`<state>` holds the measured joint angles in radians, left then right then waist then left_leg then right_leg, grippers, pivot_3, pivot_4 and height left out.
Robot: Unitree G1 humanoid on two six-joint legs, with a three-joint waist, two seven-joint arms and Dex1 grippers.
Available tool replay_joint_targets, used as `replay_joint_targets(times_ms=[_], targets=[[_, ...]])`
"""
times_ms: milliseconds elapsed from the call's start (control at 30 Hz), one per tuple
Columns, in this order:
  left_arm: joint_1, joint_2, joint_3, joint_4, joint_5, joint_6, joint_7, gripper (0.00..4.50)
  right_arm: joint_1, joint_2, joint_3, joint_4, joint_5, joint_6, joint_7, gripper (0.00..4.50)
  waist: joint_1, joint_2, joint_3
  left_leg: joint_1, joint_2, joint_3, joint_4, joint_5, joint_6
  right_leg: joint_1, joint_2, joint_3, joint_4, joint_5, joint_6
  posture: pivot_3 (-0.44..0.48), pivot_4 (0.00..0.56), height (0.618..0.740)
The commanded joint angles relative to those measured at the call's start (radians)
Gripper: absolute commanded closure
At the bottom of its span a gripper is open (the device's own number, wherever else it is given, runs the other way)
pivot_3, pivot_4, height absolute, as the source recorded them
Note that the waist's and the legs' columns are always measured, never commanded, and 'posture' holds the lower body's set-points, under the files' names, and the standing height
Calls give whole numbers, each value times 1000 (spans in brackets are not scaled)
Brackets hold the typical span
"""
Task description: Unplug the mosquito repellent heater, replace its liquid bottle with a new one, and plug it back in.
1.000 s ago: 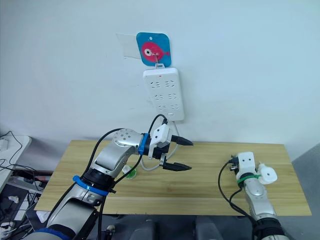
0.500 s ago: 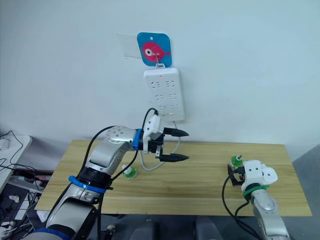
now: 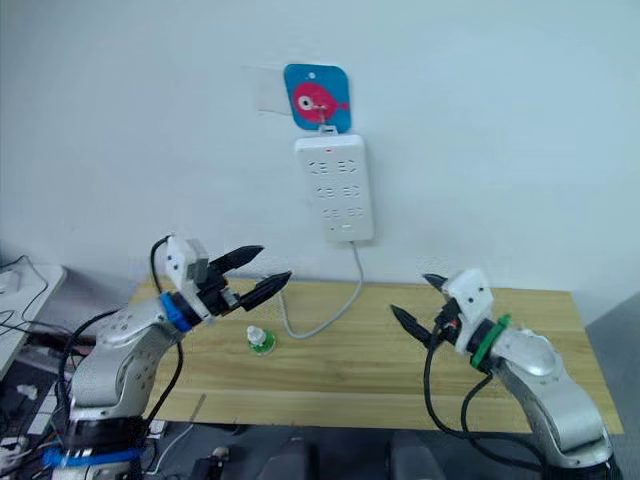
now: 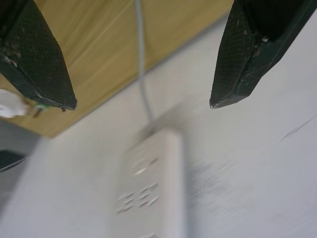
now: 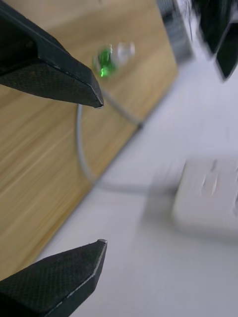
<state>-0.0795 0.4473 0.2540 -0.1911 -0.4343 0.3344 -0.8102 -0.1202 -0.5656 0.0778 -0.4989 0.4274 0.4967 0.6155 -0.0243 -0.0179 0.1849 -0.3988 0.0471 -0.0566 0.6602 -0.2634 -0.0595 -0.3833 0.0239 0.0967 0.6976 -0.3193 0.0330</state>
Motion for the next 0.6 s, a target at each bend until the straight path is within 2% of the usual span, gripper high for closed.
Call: replay_joint_targets(times_ms=[33,167,267,600], targets=[[125,-37,44,-71,-3,-70,54,0,-87,-12,54,23,46,24,122,45,10,-2,3,0,0,0,0,0,0,0,-1,0,0,0,0,139,191,740],[259,-86,38,-42,46,-203,81,0,-179,-20,96,81,52,31,218,45,47,-5,13,-2,-2,-1,0,0,0,0,-6,-2,-1,0,0,162,207,740],[304,-129,17,23,82,-304,100,0,-224,-22,122,115,35,22,265,45,58,-6,24,-2,-2,-1,0,0,0,0,-8,-3,-2,0,0,173,226,740],[217,-245,-45,381,165,-587,150,0,-278,-19,177,96,24,71,314,45,53,-6,55,-2,-4,-2,-1,0,0,1,-8,-4,-3,1,1,147,265,740]])
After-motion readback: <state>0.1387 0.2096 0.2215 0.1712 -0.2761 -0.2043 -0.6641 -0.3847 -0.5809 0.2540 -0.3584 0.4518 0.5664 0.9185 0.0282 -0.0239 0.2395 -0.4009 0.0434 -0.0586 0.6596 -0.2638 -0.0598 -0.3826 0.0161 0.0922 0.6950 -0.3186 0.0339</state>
